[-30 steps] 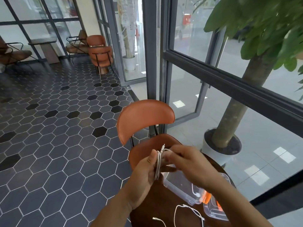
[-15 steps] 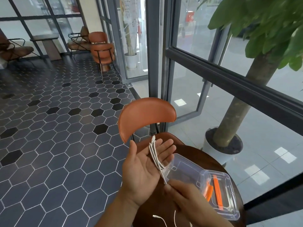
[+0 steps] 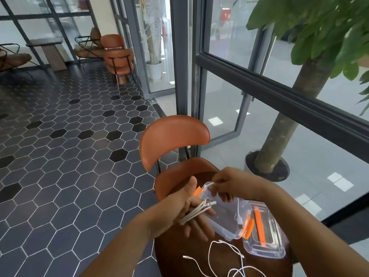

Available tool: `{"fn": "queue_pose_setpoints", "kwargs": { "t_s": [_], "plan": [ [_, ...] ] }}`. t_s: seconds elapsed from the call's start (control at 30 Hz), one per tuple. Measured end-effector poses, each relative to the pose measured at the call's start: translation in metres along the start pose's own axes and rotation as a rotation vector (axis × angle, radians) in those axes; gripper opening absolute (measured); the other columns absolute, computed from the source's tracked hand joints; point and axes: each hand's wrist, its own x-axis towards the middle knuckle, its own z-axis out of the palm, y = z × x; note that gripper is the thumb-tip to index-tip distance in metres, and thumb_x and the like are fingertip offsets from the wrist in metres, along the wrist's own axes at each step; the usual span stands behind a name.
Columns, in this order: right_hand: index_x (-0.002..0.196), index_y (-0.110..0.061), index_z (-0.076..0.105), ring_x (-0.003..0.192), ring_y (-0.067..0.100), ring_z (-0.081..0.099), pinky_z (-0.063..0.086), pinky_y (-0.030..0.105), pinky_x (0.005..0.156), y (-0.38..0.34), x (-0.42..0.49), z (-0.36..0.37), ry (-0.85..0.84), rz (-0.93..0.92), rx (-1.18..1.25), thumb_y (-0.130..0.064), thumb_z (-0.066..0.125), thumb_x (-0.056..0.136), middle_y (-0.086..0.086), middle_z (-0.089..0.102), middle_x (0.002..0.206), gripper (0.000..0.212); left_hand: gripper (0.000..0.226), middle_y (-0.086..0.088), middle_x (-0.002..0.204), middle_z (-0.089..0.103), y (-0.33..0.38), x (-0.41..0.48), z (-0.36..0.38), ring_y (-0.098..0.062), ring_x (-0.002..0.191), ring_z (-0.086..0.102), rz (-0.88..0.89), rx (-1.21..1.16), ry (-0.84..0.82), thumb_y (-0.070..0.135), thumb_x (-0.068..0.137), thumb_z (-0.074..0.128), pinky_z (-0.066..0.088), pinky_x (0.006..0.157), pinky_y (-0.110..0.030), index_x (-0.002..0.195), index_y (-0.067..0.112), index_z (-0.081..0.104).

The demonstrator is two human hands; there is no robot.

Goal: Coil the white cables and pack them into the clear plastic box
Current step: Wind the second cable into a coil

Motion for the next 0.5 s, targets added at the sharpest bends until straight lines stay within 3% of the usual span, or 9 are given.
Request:
{"fn": "queue_pose_setpoints", "kwargs": {
  "t_s": [0.07,0.13,0.2,0.27,0.33,0.43,0.5],
  "plan": [
    [0.089,-0.012,0.074,0.072,0.018,0.066,0.061,0.043,0.078,-0.018,-0.002,-0.009,0.109,-0.018,-0.089,-0.027,0.059,0.096,0.006,0.071,0.082,0.022,0.124,-0.03,0.11,0.073,-0.002,-0.002,0.002,-0.044,0.093,0.072,-0.01,0.121,0.02,0.103,0.058,0.026,0.05,0.052,-0.02,0.119,0.003,0.068],
    [0.092,-0.017,0.074,0.079,0.017,0.066,0.06,0.042,0.081,-0.032,-0.009,-0.012,0.236,-0.062,-0.169,-0.026,0.061,0.094,0.0,0.069,0.087,0.016,0.138,-0.034,0.121,0.066,-0.001,-0.012,0.007,-0.027,0.075,0.076,0.043,0.101,-0.055,0.106,0.044,0.036,0.05,0.047,-0.017,0.127,-0.001,0.061],
    [0.093,-0.024,0.073,0.078,0.013,0.065,0.059,0.038,0.079,-0.04,-0.021,-0.005,0.33,-0.088,-0.174,-0.028,0.062,0.094,-0.008,0.068,0.086,0.012,0.112,-0.034,0.128,0.063,-0.002,-0.011,0.009,-0.014,0.066,0.075,0.1,-0.053,0.056,0.088,0.077,0.028,0.054,0.052,-0.019,0.135,-0.004,0.054],
    [0.095,-0.028,0.072,0.072,0.007,0.062,0.057,0.031,0.071,-0.043,-0.033,0.01,0.419,-0.117,-0.128,-0.03,0.059,0.096,-0.014,0.065,0.081,0.013,0.093,-0.026,0.121,0.07,-0.007,0.003,0.005,-0.025,0.093,0.076,0.141,-0.165,0.274,0.074,0.087,0.02,0.056,0.077,-0.032,0.134,0.003,0.057],
    [0.097,-0.03,0.071,0.065,0.002,0.06,0.05,0.021,0.062,-0.047,-0.043,0.03,0.5,-0.132,0.007,-0.029,0.057,0.097,-0.019,0.061,0.071,0.015,0.088,-0.019,0.116,0.074,-0.011,0.003,0.007,-0.03,0.108,0.071,0.227,-0.258,0.347,0.075,0.088,0.023,0.051,0.094,-0.042,0.13,0.008,0.061],
    [0.094,-0.042,0.065,0.061,-0.002,0.06,0.051,0.021,0.055,-0.052,-0.053,0.056,0.534,-0.125,0.163,-0.03,0.059,0.096,-0.023,0.059,0.06,0.013,0.078,-0.012,0.115,0.075,-0.01,0.006,0.013,-0.022,0.108,0.071,0.285,-0.345,0.409,0.067,0.089,0.023,0.048,0.099,-0.039,0.131,0.01,0.055],
    [0.087,-0.047,0.06,0.067,0.003,0.062,0.053,0.025,0.059,-0.049,-0.056,0.073,0.536,-0.116,0.181,-0.034,0.06,0.096,-0.025,0.061,0.064,0.016,0.075,-0.017,0.122,0.072,-0.004,0.008,0.014,-0.027,0.115,0.069,0.318,-0.454,0.425,0.064,0.09,0.026,0.048,0.1,-0.04,0.134,0.008,0.05]
  ]
}}
